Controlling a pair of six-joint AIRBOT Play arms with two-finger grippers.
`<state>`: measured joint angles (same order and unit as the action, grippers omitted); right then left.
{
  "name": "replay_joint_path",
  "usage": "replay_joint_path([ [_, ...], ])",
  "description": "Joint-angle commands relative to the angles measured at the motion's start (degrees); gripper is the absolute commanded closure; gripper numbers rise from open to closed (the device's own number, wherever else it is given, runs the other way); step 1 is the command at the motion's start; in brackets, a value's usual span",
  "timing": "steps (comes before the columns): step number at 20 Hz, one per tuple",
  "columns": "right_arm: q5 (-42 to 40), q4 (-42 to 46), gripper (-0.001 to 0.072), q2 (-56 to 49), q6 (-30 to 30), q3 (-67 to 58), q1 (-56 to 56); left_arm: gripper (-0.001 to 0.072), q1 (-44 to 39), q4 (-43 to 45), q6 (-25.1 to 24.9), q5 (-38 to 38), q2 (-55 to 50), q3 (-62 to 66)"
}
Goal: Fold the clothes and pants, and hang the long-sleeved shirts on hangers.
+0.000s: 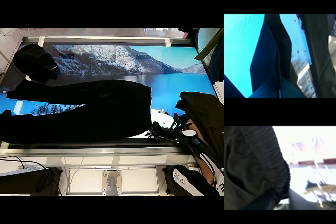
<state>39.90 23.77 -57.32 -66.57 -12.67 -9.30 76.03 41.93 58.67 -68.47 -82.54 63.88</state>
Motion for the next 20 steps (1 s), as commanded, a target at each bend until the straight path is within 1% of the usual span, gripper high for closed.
replay_joint_path([
  [1, 0.39, -1.2, 0.025, -0.28, 0.68, -2.25, 0.07, 0.0702, 0.0, 0.0, -1.09, 0.07, 0.04, 0.07],
  [3, -0.83, -1.31, 0.0286, -0.28, 0.68, -2.6, 0.07, 0.0702, 0.0, 0.0, -1.09, 0.07, 0.04, 0.07],
  [4, -1.68, -1.31, 0.0383, -0.28, 0.68, -2.6, 0.07, 0.0702, 0.0, 0.0, -1.09, 0.07, 0.04, 0.07],
  [5, -2.54, -1.33, 0.0455, -0.28, 0.7, -2.6, 0.07, 0.0701, 0.0, 0.0, -1.09, 0.07, 0.04, 0.07],
  [6, -3.21, -1.31, 0.0462, -0.28, 0.72, -2.6, 0.07, 0.0702, 0.0, 0.0, -1.09, 0.09, 0.04, 0.07],
  [7, -3.56, -1.29, 0.0492, -0.28, 0.83, -2.6, 0.07, 0.0702, 0.0, 0.0, -1.09, 0.09, 0.04, 0.07],
  [8, -3.56, -1.29, 0.0636, -0.28, 1.88, -2.6, 0.07, 0.0702, 0.0, 0.0, -1.09, 0.09, 0.04, 0.07],
  [9, -3.48, -1.31, 0.0689, -0.26, 2.47, -2.64, 0.04, 0.0702, 0.0, 0.0, -1.07, 0.07, 0.04, 0.07],
  [11, -2.01, -0.57, 0.0689, 0.31, 3.08, -4.0, 0.0, 0.0702, 0.07, -0.02, -1.05, 0.04, 0.13, 0.13],
  [13, -0.48, 2.25, 0.0689, 2.73, 2.82, -7.23, -0.74, 0.0702, 0.22, 0.0, -0.96, -0.15, 0.42, 1.03],
  [15, 3.41, 9.27, 0.069, 6.67, -0.85, -12.48, -5.38, 0.0702, 0.2, -0.02, 0.68, -0.17, 1.2, 3.19],
  [17, 10.75, 19.15, 0.069, 11.15, -6.25, -19.17, -13.07, 0.0702, 0.15, -0.02, 0.7, -0.17, 2.36, 5.53],
  [18, 14.45, 23.28, 0.069, 13.07, -7.61, -21.9, -16.7, 0.0702, 0.13, -0.02, 1.14, -0.17, 3.04, 6.03],
  [20, 20.74, 28.44, 0.069, 16.33, -8.24, -25.03, -22.93, 0.0702, 0.11, -0.02, 1.7, -1.11, 3.65, 6.01],
])
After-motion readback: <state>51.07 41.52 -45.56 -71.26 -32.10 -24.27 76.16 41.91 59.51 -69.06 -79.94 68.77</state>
